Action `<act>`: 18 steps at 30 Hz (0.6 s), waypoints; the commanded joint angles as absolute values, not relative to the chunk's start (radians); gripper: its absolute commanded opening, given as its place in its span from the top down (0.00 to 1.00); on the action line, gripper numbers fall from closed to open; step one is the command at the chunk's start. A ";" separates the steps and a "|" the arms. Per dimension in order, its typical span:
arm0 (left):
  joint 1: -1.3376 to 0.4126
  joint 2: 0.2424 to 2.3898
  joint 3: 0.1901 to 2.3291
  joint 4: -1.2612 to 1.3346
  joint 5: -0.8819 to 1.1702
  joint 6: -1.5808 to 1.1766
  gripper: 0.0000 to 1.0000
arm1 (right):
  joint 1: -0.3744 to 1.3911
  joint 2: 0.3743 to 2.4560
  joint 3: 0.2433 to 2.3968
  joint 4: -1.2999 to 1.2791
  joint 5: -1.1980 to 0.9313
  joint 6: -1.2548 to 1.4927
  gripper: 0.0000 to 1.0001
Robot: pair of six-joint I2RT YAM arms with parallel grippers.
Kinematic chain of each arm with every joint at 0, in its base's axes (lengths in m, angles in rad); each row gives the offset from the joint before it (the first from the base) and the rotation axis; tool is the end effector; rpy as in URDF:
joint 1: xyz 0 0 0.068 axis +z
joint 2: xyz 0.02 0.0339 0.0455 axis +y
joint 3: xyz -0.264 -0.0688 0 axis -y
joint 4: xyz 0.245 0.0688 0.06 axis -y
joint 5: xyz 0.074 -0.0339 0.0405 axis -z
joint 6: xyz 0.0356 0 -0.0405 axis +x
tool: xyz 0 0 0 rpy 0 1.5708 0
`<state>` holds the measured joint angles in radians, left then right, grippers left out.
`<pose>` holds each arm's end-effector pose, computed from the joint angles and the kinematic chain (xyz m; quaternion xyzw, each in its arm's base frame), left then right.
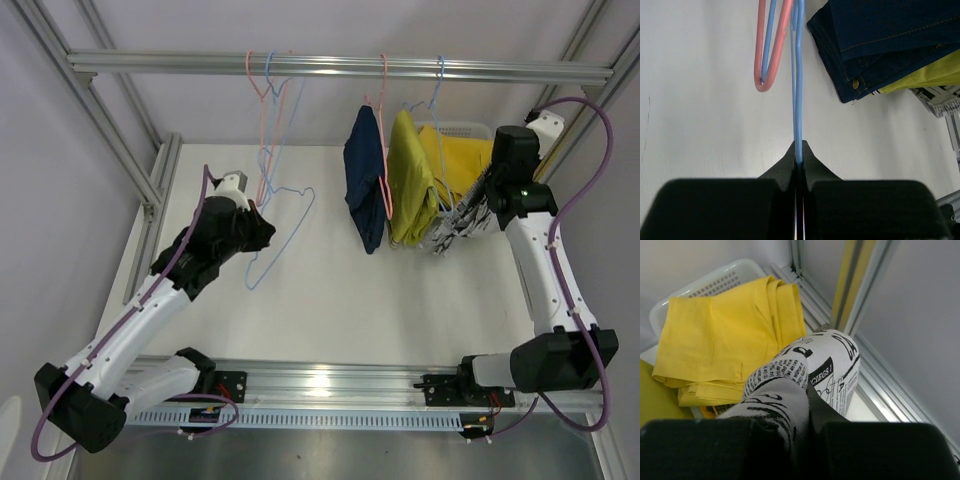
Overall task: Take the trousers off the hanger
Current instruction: Place the trousers in the bin.
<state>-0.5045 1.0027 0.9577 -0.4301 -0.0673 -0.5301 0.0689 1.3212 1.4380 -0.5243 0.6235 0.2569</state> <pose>0.1962 -0.1056 0.3349 -0.0284 0.8529 -0.2325 0.4666 0.2864 -0.0011 0.4167 0.2424 0.7760 -0.1681 0.5576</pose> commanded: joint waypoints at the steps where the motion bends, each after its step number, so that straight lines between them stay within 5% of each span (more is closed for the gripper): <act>1: -0.514 1.011 1.005 -0.407 -0.051 -0.508 1.00 | 0.054 1.345 1.483 -0.353 0.589 0.293 1.00; 18: -0.522 1.002 1.005 -0.403 -0.028 -0.509 0.99 | -0.048 1.704 1.649 -0.218 0.209 0.408 1.00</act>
<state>-0.5117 1.0119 0.9581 -0.4297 -0.0475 -0.5301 -0.0433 1.6672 1.5558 -0.3504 0.2996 0.3580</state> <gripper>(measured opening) 0.011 0.117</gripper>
